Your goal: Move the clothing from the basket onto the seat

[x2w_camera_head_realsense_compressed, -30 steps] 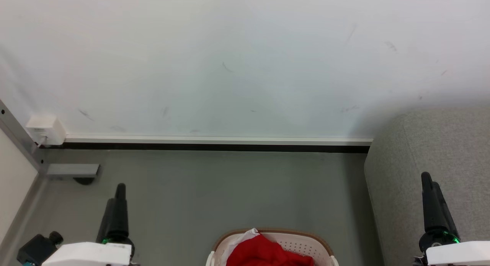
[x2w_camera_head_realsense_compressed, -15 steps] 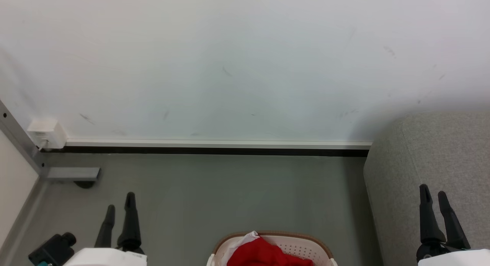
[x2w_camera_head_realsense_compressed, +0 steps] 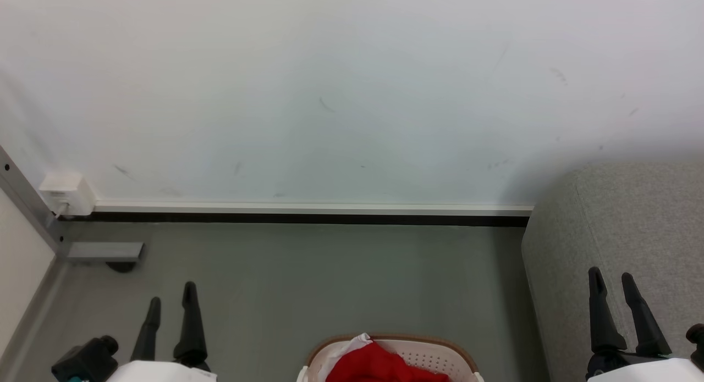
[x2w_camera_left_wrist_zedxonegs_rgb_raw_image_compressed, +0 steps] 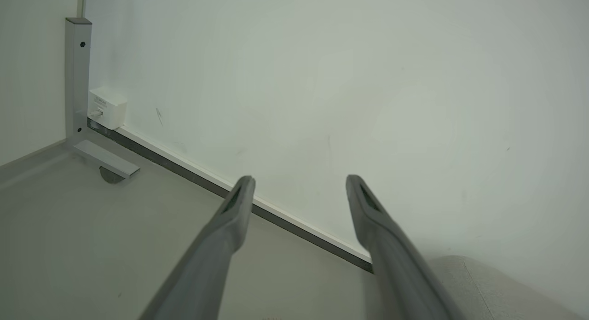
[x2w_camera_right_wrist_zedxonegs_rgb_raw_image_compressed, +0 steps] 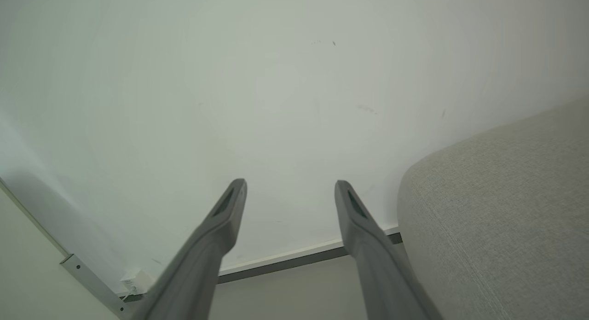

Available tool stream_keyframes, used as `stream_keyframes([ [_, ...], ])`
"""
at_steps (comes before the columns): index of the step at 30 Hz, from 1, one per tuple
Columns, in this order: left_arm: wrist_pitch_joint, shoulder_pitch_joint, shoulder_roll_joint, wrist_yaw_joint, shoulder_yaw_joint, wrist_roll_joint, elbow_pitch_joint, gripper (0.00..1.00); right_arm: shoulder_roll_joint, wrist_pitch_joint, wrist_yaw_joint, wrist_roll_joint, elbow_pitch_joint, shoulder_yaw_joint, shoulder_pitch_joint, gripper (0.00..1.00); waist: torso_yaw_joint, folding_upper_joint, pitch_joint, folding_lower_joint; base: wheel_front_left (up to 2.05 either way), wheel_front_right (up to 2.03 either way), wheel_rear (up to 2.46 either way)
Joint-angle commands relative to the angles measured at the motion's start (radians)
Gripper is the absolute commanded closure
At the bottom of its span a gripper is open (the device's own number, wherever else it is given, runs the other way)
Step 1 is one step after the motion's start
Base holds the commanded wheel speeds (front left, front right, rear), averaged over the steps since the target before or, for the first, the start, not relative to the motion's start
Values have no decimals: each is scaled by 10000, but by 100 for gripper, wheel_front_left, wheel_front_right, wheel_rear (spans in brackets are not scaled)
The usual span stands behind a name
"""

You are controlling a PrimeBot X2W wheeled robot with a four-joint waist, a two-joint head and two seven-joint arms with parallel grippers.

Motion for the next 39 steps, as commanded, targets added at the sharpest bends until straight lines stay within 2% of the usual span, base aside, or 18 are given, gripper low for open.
stream_keyframes([
  [1, -106, -3, 155, 20, 4, 411, -45, 0, -16, -50, -11, -442, -87, -155, -132, 0, 4, 0, -7, 0, 0, 0, 0],
  [27, -725, 197, 11, 7, 21, 2591, -135, 0, 553, -67, -15, -3042, -81, -764, 54, 0, -20, 0, -106, 0, 0, 0, 0],
  [39, -993, 260, -22, -61, 6, 3493, -164, 0, 810, -71, -17, -4063, 14, -689, 106, 0, -54, 0, -137, 0, 0, 0, 0],
])
